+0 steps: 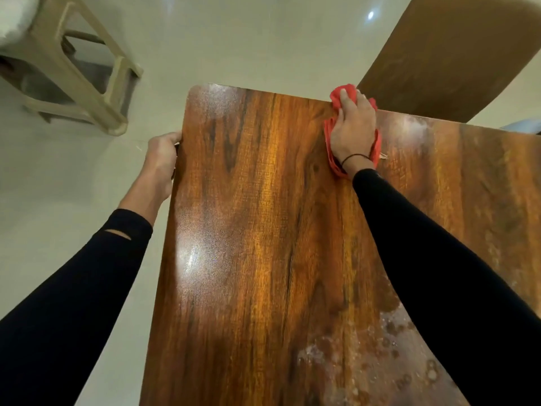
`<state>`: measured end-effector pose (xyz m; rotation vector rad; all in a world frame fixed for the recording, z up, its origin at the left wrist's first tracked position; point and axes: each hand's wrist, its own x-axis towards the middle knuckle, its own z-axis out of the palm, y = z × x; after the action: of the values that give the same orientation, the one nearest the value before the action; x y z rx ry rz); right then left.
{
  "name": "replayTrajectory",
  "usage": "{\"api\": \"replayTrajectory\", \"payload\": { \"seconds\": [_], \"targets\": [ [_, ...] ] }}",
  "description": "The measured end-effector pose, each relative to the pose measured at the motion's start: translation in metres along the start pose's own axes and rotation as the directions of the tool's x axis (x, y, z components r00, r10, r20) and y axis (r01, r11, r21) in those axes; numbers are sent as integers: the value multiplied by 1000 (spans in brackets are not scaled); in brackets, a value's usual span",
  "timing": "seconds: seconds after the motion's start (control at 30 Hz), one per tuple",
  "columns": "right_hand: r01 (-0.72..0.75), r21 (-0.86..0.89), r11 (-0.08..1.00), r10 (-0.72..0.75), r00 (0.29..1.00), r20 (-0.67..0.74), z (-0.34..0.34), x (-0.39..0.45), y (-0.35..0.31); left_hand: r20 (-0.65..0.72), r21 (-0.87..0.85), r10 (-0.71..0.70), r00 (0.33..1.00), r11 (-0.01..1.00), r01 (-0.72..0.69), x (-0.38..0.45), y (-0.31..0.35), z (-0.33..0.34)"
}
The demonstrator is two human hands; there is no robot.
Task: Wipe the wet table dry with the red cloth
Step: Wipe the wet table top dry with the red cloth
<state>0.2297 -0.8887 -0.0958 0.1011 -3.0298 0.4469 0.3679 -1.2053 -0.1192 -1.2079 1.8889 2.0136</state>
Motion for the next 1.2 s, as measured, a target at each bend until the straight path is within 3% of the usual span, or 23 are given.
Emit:
{"api": "replayTrajectory", "payload": {
  "seconds": [0.17,0.3,0.37,0.5,0.63,0.77,0.97,1.07,1.2],
  "targets": [
    [270,53,961,-273,960,61,13,-59,-59,-31,75,-20,999,997,23,-3,-3,6],
    [444,115,888,-456,883,112,14,-119,-50,-101,144,-5,995,989,19,-9,-5,11],
    [417,130,900,-431,894,119,7,-131,-27,-117,171,7,993,985,13,-10,-7,10],
    [229,58,972,-233,971,61,-9,-121,15,-207,308,86,975,951,-18,-16,-18,9],
    [100,20,995,-101,994,33,-8,-99,12,-247,468,203,948,881,-67,-26,-34,10],
    [225,45,973,-228,972,63,-4,-109,-21,-252,477,234,939,874,-90,-28,-34,13],
    [525,207,826,-557,815,156,-9,-202,-32,-264,466,237,935,880,-92,-26,-33,14],
    [485,201,851,-517,841,160,-20,-209,10,-256,454,208,944,888,-72,-24,-33,10],
    [254,110,961,-265,959,102,-29,-160,52,-233,420,175,957,905,-64,-21,-33,7]
  ]
}}
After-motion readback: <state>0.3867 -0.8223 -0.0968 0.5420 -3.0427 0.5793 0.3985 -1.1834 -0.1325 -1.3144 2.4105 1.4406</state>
